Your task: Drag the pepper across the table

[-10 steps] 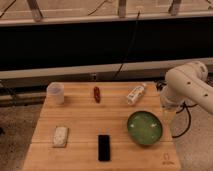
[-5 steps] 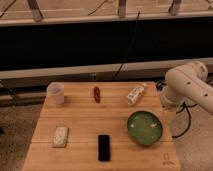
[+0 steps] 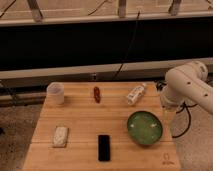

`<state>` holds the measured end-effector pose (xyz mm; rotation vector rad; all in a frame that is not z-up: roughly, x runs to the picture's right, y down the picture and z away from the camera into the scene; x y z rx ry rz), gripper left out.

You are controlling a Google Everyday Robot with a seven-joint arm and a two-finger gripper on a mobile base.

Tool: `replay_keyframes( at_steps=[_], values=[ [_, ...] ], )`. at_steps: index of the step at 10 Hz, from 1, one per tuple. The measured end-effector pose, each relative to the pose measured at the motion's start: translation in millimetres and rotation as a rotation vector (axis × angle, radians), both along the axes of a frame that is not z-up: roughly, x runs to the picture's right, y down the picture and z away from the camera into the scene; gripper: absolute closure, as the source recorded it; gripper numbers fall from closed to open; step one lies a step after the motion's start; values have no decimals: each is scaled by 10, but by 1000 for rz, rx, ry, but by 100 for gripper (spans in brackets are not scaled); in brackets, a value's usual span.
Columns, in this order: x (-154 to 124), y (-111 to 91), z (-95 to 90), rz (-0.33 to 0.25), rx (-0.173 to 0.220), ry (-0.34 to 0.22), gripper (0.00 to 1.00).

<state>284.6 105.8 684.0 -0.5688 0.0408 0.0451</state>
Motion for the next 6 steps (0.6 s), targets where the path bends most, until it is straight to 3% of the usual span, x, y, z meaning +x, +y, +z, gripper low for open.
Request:
replay_keyframes(
  at_steps=[3, 6],
  values=[
    [-19, -30, 17, -14, 3, 0, 20],
    [-341, -335, 205, -86, 19, -28, 20]
  ],
)
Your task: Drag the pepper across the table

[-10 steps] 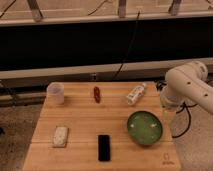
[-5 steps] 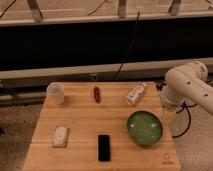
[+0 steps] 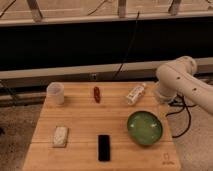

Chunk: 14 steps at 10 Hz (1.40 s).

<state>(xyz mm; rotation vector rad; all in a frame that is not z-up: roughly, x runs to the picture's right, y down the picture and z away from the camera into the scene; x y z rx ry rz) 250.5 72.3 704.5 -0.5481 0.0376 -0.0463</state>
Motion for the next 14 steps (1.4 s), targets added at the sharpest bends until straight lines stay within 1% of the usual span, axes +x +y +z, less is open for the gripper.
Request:
replay_keyframes(
  at_steps=[1, 3, 4, 6, 9, 12, 14],
  values=[
    [-48, -52, 37, -17, 1, -1, 20],
    [-71, -78, 47, -39, 5, -5, 20],
    [-127, -127, 75, -53, 8, -10, 20],
    [-387, -301, 215, -91, 19, -35, 20],
    [-572, -387, 287, -138, 16, -59, 20],
    [-713, -472, 354, -174, 29, -81, 20],
    [-919, -523, 403, -207, 38, -108, 20]
  ],
)
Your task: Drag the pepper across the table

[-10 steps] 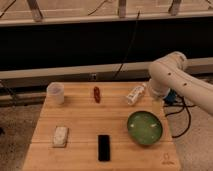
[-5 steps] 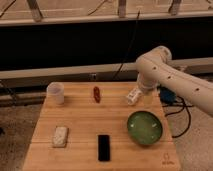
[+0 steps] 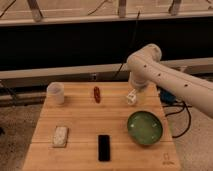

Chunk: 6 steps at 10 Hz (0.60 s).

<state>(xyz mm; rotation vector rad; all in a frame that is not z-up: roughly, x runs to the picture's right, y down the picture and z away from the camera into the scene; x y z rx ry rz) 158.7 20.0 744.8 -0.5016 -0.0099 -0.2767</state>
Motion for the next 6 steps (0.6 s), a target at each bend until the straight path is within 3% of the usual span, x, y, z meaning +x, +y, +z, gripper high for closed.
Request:
replay_keyframes(
  at_steps=[6],
  values=[
    [-401, -100, 126, -89, 19, -75, 20]
  ],
)
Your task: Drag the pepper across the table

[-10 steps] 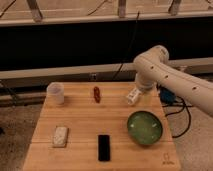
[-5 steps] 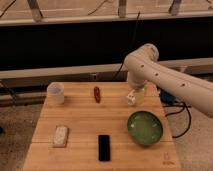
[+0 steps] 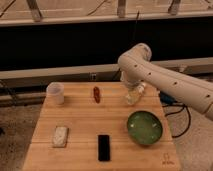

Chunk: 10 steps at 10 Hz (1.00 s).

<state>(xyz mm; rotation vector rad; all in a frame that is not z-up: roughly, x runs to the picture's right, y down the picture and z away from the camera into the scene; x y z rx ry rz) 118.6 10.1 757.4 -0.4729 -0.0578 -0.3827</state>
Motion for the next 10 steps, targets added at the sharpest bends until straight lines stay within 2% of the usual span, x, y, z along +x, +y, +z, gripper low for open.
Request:
replay_keyframes(
  at_steps=[2, 4, 6, 10],
  values=[
    [-180, -19, 49, -28, 4, -27, 20],
    [-219, -24, 107, -41, 4, -45, 20],
    [-388, -38, 175, -51, 0, -65, 20],
    [-513, -46, 316, -59, -10, -93, 20]
  ],
)
